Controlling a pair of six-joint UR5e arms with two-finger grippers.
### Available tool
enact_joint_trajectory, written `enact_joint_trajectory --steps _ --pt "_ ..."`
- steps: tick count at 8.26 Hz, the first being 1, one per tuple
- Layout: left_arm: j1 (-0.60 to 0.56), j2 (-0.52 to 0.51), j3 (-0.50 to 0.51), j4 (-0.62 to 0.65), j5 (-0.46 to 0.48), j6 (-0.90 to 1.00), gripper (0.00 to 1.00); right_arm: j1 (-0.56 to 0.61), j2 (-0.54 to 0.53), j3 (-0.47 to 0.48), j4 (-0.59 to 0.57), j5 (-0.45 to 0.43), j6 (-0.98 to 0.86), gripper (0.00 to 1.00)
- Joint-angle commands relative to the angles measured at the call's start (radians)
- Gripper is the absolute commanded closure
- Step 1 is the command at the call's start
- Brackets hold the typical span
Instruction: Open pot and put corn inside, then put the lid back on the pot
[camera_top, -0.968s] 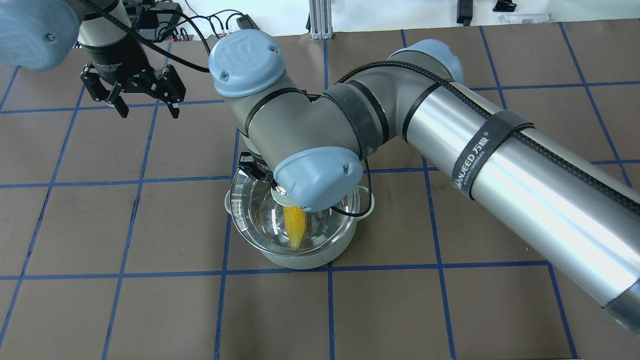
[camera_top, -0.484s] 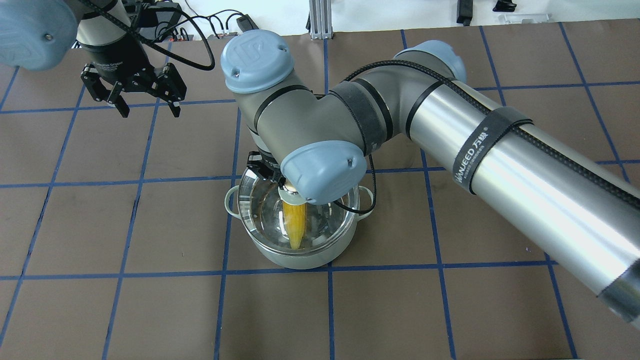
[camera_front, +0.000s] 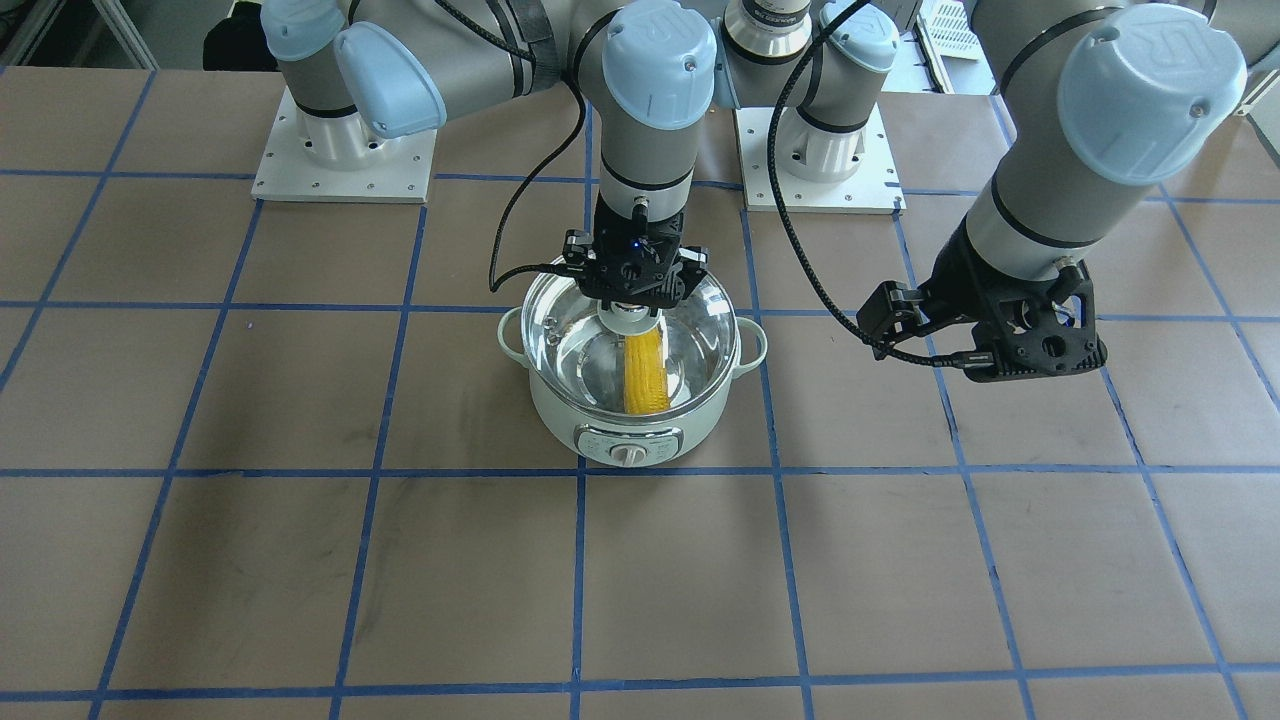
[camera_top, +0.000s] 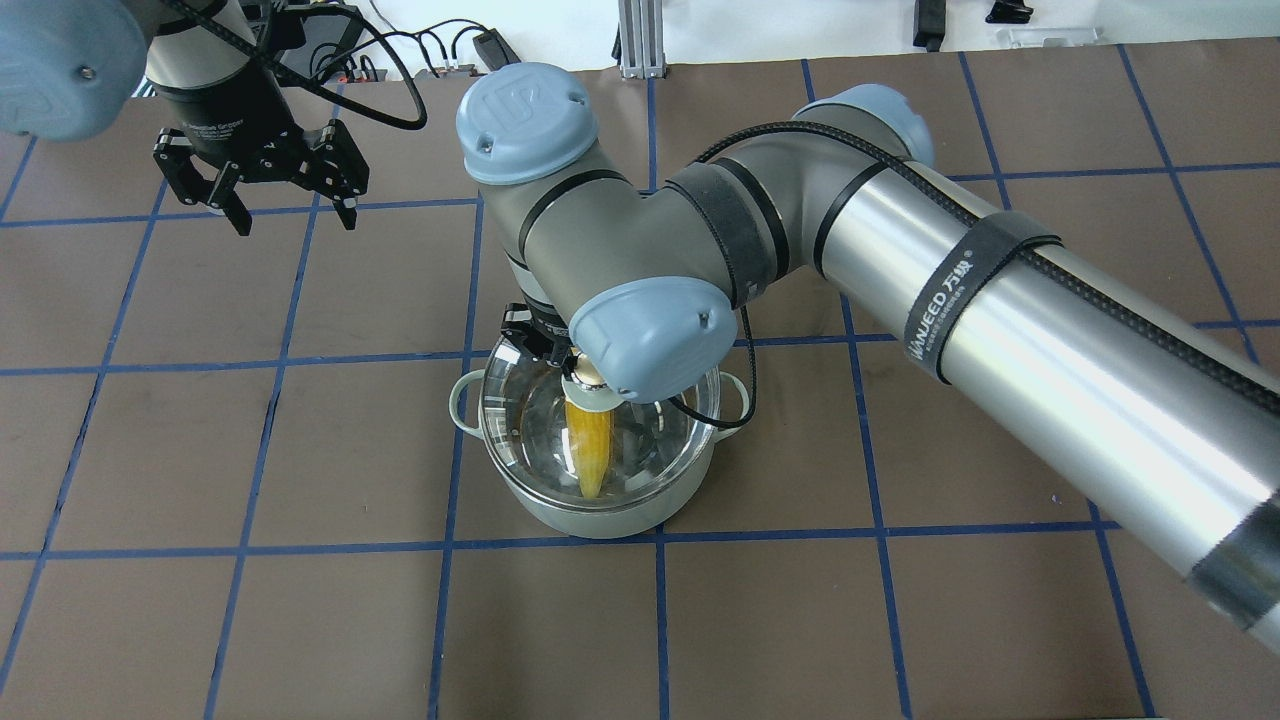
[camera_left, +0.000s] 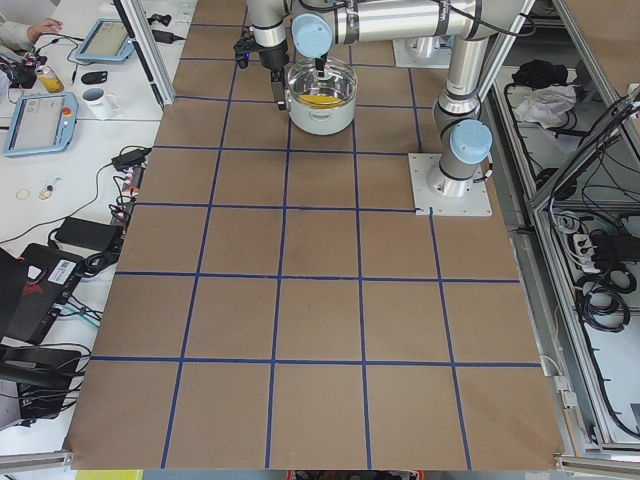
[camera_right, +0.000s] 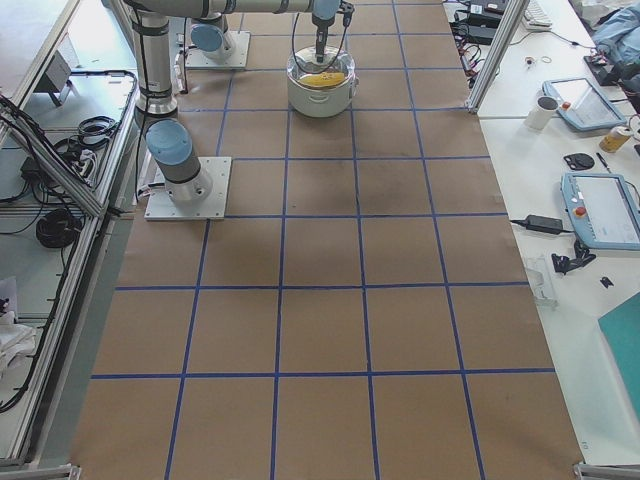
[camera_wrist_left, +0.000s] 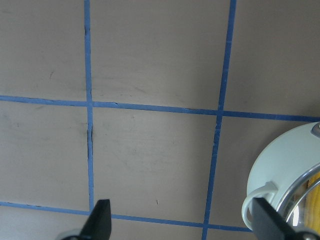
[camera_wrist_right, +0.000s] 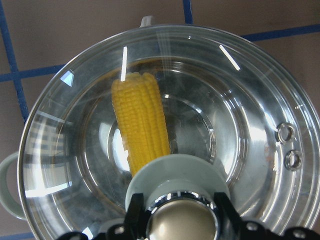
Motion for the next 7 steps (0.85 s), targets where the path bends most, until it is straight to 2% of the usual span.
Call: enact_joint_trajectory --steps 1,7 --pt "0.000 0.009 0.000 -0.001 0.000 -0.010 0.00 0.000 0.008 0.002 -0.005 0.013 0.004 0.79" --pt "-0.006 0.028 -0.005 -0.001 -0.004 0.001 0.00 0.000 0.015 0.000 -0.013 0.025 0.001 0.78"
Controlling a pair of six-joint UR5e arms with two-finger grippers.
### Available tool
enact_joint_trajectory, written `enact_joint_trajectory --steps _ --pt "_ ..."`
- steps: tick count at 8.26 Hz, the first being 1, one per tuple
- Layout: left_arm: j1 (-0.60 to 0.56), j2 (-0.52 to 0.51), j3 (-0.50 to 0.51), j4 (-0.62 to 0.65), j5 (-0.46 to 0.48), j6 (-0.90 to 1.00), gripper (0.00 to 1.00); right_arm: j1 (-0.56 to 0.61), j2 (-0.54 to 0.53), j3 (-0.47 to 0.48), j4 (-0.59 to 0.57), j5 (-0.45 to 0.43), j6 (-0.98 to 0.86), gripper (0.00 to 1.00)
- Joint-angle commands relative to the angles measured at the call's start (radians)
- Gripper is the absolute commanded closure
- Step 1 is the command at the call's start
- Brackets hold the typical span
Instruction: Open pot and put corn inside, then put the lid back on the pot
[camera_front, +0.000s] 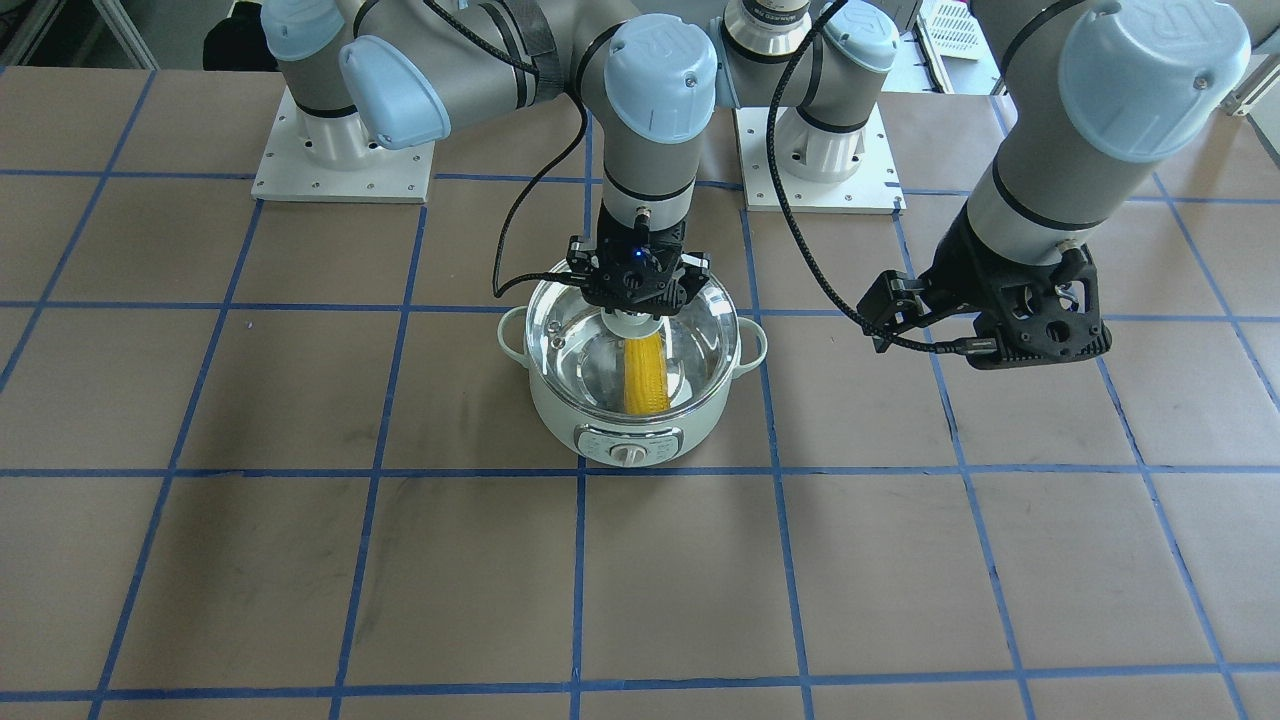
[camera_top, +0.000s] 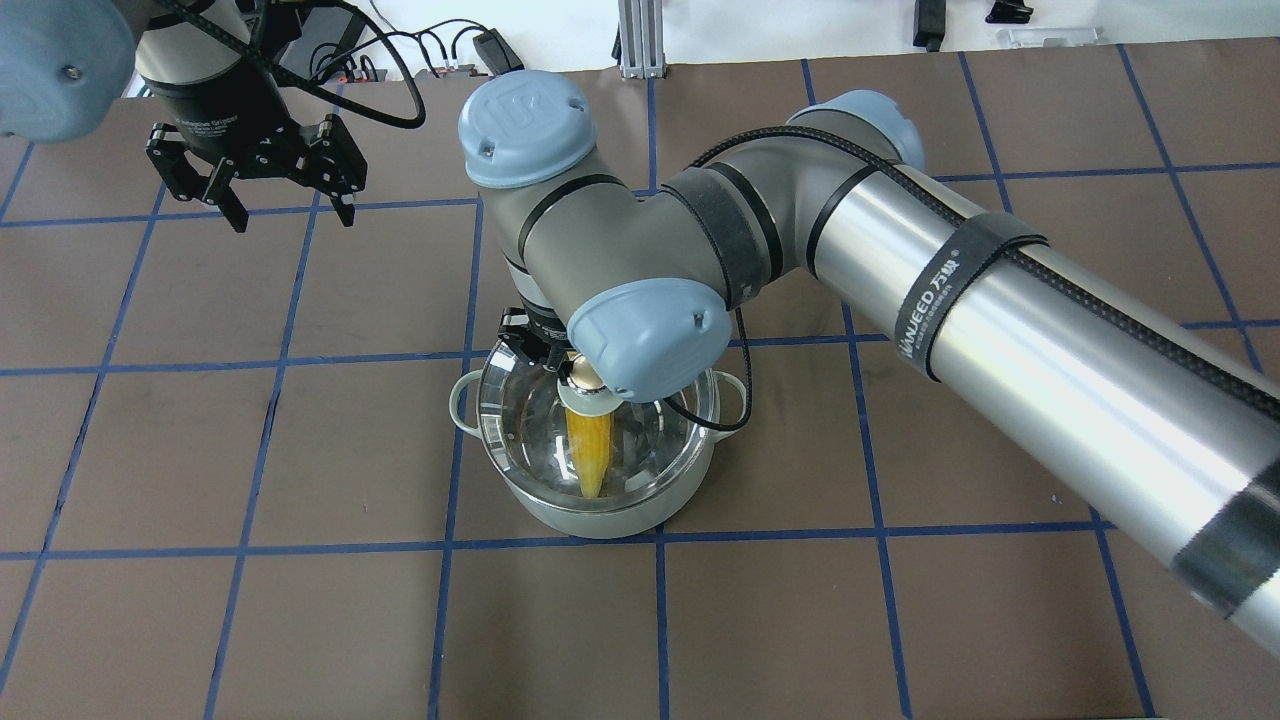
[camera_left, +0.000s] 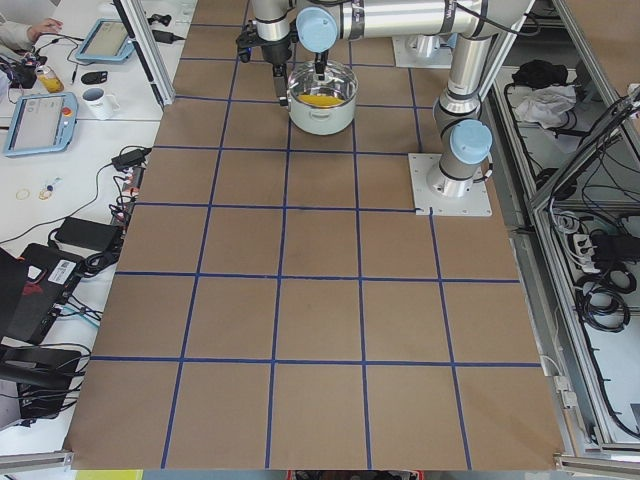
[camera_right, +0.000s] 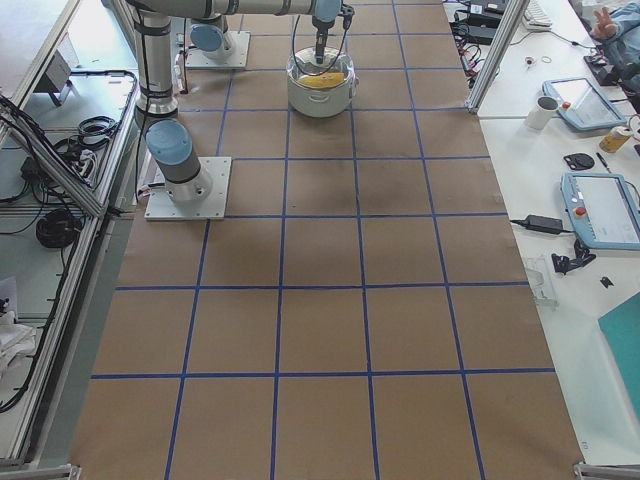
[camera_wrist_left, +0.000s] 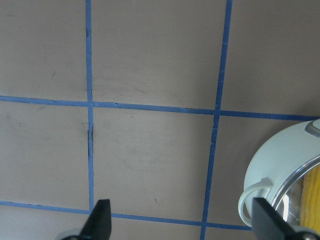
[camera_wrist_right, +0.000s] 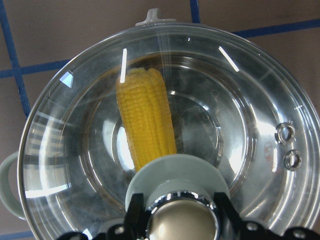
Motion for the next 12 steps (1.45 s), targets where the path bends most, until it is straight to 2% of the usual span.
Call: enact_joint_trajectory --steps 1,3,4,6,8,9,11,12 --pt "-0.002 0.008 -0.007 0.000 -0.005 0.003 0.00 0.000 0.001 0.001 -0.014 0.005 -0.002 0.77" --pt "-0.003 0.007 -0.008 0.002 -0.008 0.003 0.00 0.000 0.002 0.001 -0.016 0.005 -0.005 0.75" --pt "-0.004 0.007 -0.010 0.002 -0.008 0.003 0.00 0.000 0.002 0.001 -0.016 0.005 -0.008 0.71" --pt "-0.004 0.007 -0.011 0.002 -0.005 0.003 0.00 0.000 0.002 0.002 -0.016 0.003 -0.008 0.40" --pt "-0.004 0.007 -0.010 0.003 -0.008 0.003 0.00 0.000 0.002 0.004 -0.016 -0.006 -0.009 0.20" --pt "-0.004 0.008 -0.010 0.003 -0.008 0.003 0.00 -0.002 0.001 0.004 -0.016 -0.006 -0.011 0.16" --pt "-0.004 0.007 -0.008 0.003 -0.008 0.003 0.00 0.000 0.002 0.004 -0.017 0.000 -0.006 0.17" --pt "-0.004 0.007 -0.010 0.003 -0.008 0.001 0.00 0.000 0.002 0.005 -0.023 0.005 -0.002 0.24"
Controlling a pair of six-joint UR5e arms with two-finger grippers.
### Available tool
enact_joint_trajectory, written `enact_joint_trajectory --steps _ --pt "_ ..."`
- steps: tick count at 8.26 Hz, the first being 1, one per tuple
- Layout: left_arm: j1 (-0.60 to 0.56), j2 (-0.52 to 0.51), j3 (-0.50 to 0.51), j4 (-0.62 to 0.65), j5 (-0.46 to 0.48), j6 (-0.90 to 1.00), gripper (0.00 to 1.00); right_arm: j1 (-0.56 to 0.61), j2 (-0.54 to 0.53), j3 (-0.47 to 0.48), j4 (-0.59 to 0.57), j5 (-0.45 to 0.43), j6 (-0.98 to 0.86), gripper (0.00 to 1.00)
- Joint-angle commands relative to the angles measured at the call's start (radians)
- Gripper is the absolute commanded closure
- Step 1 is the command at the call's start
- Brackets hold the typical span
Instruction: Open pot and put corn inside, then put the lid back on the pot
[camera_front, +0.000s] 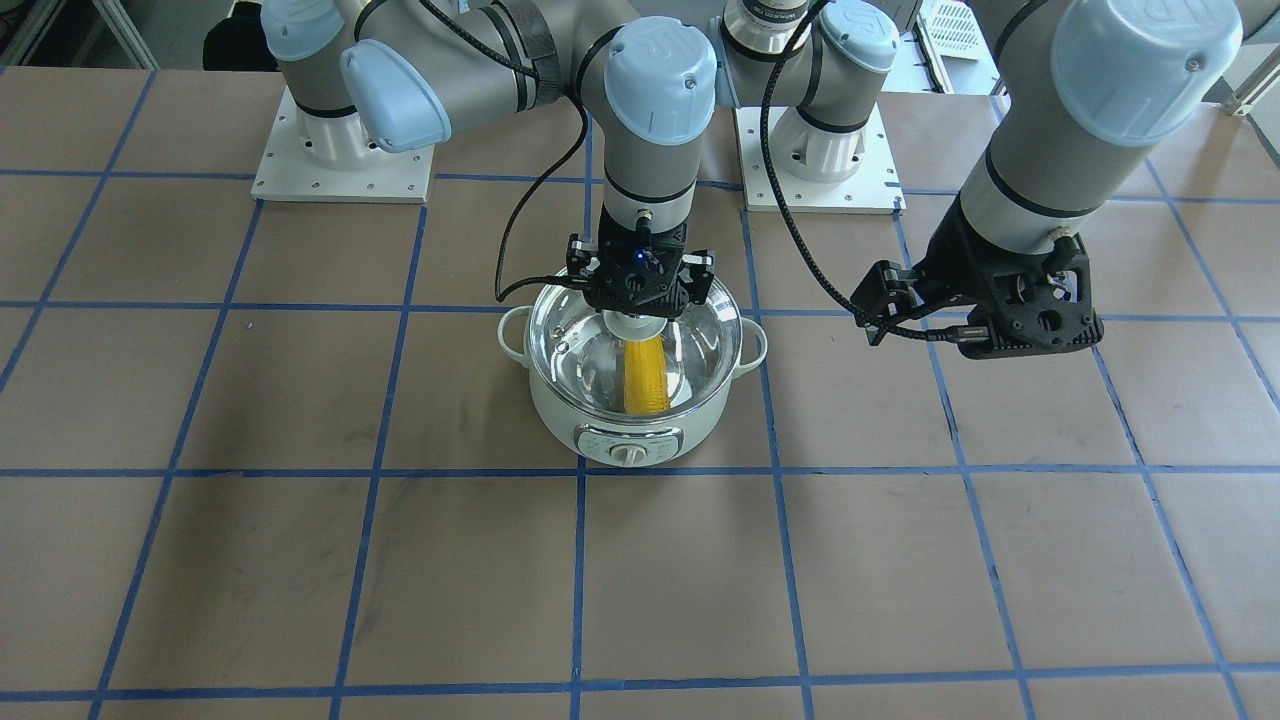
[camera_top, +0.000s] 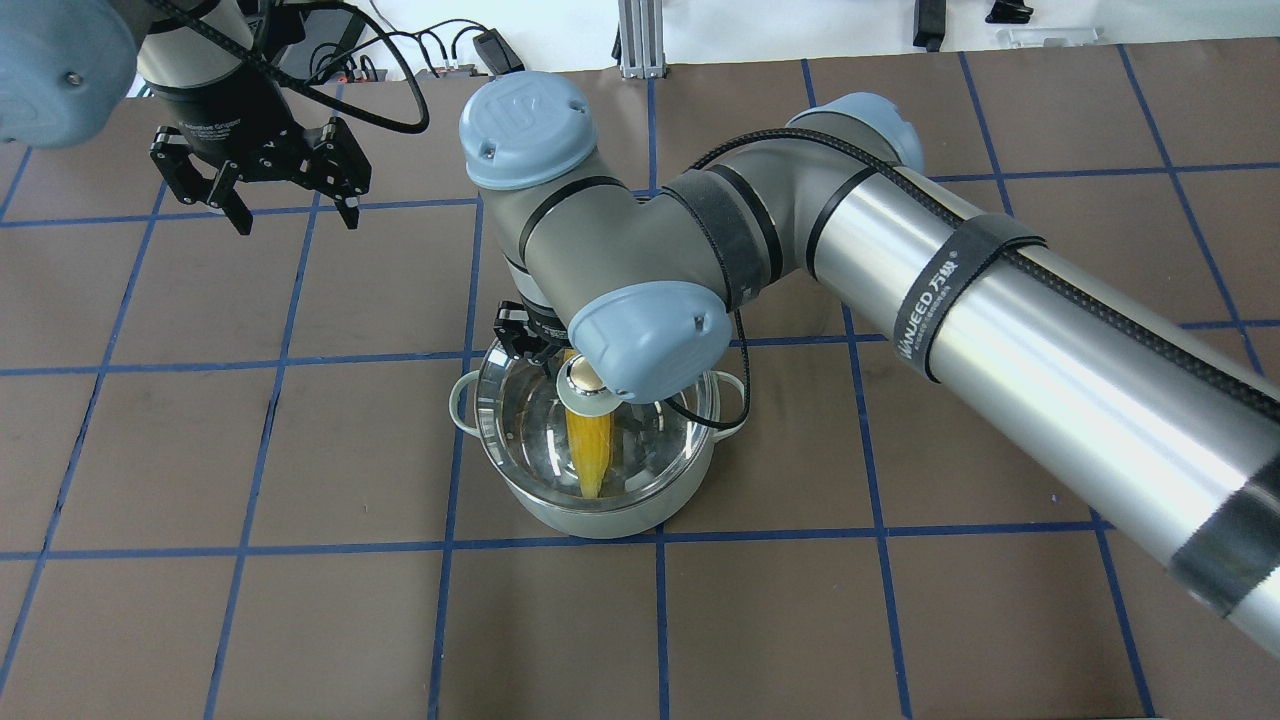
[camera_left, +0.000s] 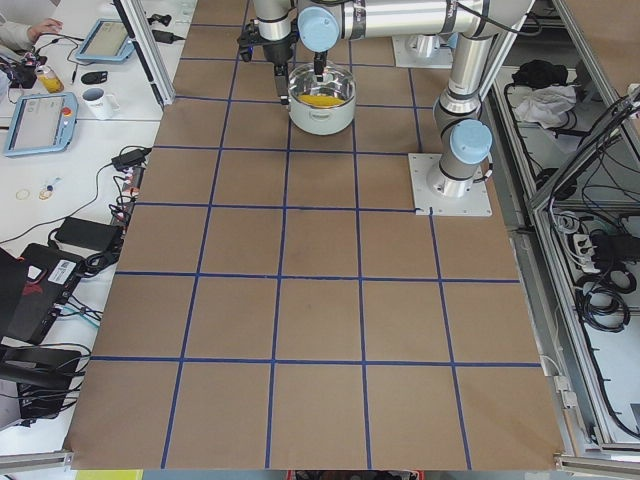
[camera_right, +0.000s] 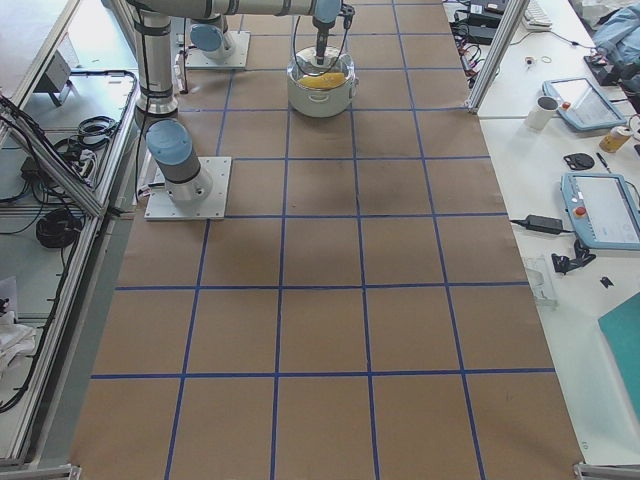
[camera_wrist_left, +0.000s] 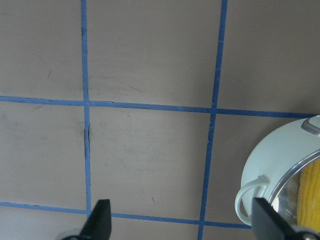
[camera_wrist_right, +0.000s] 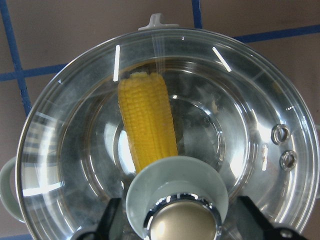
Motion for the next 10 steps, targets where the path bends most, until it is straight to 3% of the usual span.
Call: enact_joint_trajectory --steps 1,2,4,10 --pt "0.000 0.000 -0.001 0.001 0.000 0.000 0.00 0.000 0.001 0.000 -0.007 0.009 0.009 0.41" --pt "0.000 0.000 -0.001 0.001 0.000 -0.001 0.00 0.000 0.001 0.000 -0.005 0.009 0.009 0.57" --pt "0.000 0.000 -0.001 0.001 0.000 -0.001 0.00 -0.001 -0.002 0.000 -0.005 0.003 0.006 0.74" --pt "0.000 0.000 -0.001 0.001 -0.002 -0.006 0.00 -0.001 -0.002 0.000 0.004 0.005 0.011 0.78"
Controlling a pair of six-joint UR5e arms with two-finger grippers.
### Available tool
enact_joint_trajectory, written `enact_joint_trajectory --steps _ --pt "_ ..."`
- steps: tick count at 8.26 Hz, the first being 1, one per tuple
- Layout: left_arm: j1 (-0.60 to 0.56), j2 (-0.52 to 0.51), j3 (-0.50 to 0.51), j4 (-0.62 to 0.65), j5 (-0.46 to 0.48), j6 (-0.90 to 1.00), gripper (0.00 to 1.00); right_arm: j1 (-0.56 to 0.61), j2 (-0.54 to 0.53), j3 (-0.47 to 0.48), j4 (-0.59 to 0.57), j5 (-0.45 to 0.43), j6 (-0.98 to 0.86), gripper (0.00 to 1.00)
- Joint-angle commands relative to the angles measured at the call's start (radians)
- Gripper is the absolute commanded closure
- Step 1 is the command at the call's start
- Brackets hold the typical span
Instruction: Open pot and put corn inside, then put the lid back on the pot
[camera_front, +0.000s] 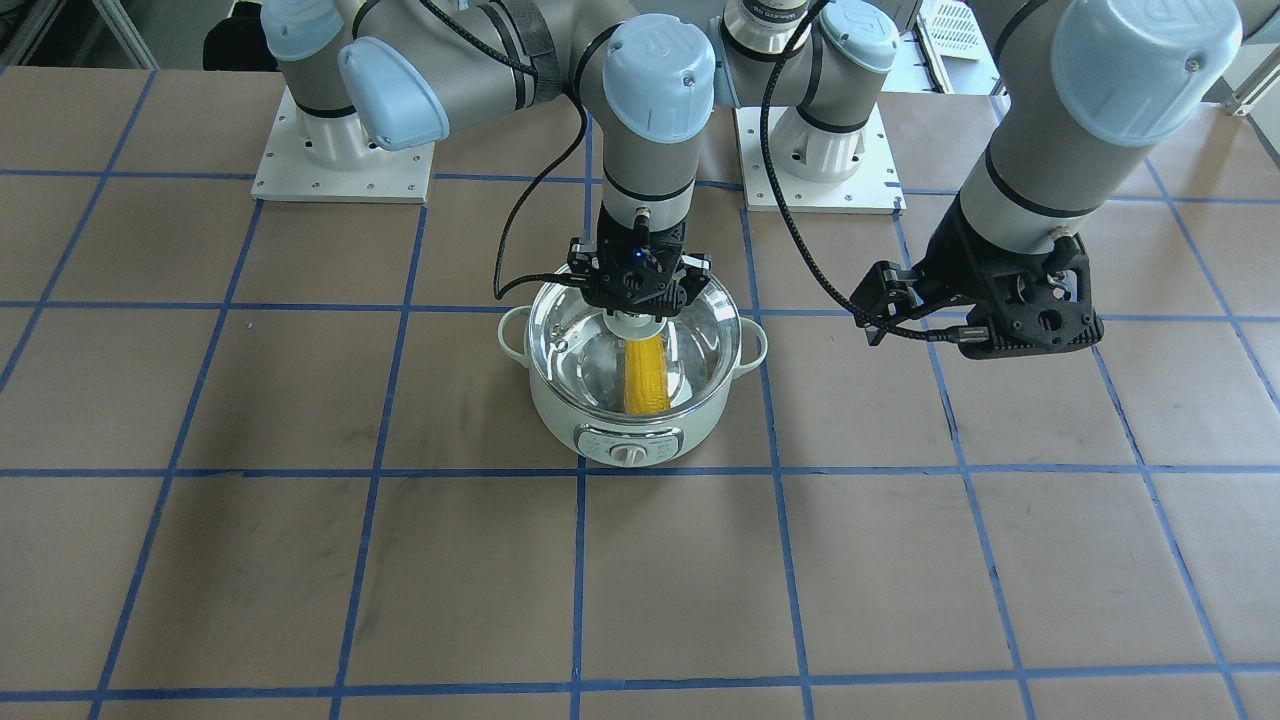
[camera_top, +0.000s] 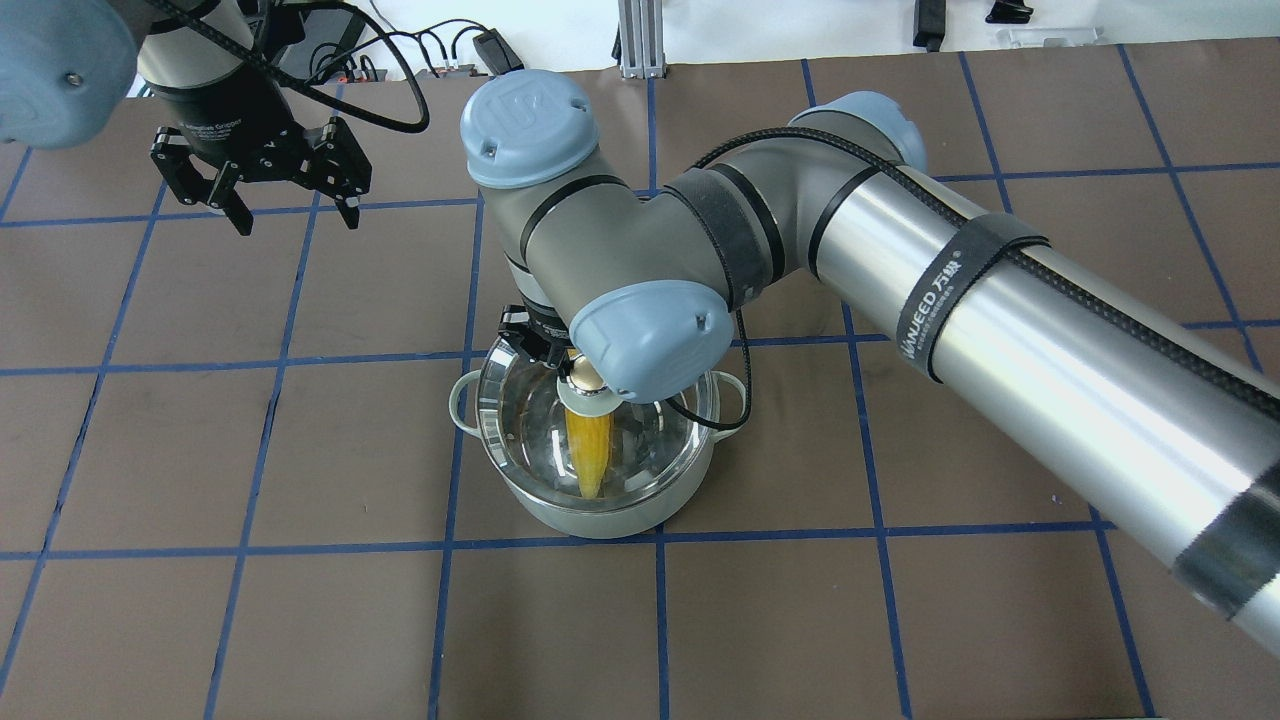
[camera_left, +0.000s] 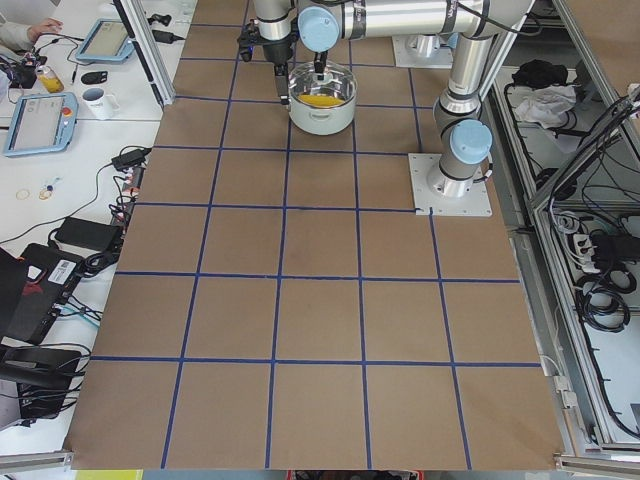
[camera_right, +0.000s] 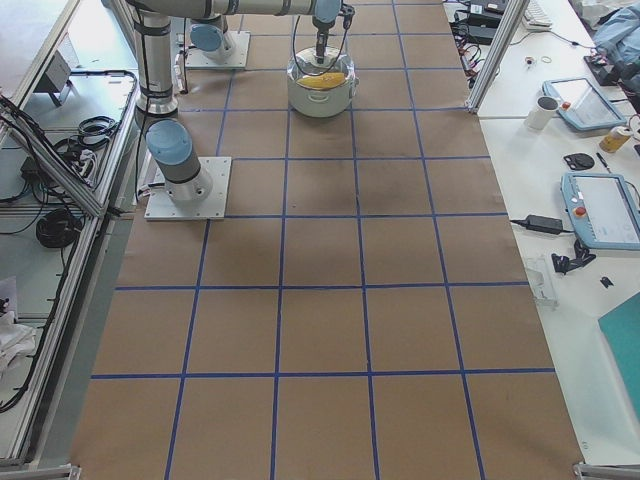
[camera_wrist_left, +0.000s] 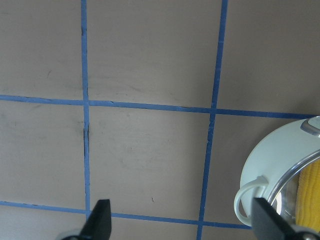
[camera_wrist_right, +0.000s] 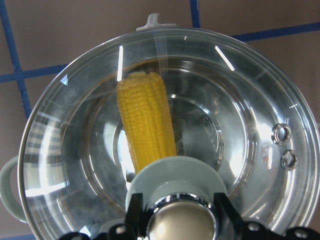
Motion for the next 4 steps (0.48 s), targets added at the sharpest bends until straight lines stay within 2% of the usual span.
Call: enact_joint_trajectory --steps 1,4 --pt "0.000 -0.001 0.000 0.000 0.000 0.000 0.00 0.000 0.001 0.000 0.001 0.000 0.002 0.78" --pt "0.000 -0.001 0.000 0.000 0.000 -0.005 0.00 0.000 0.001 0.000 0.003 -0.009 -0.006 0.78"
